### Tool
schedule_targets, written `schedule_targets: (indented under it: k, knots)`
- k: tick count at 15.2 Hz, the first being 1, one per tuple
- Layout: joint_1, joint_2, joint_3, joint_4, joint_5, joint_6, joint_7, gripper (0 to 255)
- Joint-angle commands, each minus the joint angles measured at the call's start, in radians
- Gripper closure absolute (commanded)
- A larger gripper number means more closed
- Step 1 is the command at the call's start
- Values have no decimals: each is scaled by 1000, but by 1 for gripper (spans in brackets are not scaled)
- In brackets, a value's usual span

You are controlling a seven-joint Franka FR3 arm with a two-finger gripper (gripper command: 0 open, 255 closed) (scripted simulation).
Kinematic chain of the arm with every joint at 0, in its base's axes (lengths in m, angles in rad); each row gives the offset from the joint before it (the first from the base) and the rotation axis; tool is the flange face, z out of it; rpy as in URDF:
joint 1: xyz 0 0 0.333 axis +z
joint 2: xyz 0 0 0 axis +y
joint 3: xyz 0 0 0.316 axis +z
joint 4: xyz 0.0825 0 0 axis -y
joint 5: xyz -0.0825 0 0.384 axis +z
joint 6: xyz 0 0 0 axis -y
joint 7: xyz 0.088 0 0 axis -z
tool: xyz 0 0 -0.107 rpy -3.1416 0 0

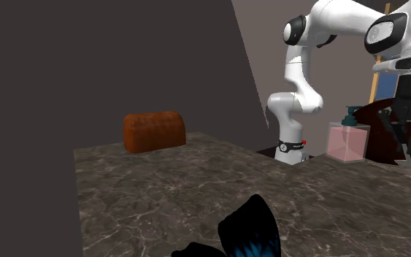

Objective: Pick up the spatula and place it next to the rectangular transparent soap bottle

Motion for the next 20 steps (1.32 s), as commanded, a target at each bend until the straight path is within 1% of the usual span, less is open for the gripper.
schedule_targets:
  k: [1, 16, 20]
  knots:
    - [1, 7, 0, -21, -6, 27, 6, 255]
    - [13, 109, -9, -119, -85, 210, 68, 255]
    - [13, 112, -10, -120, -87, 213, 70, 255]
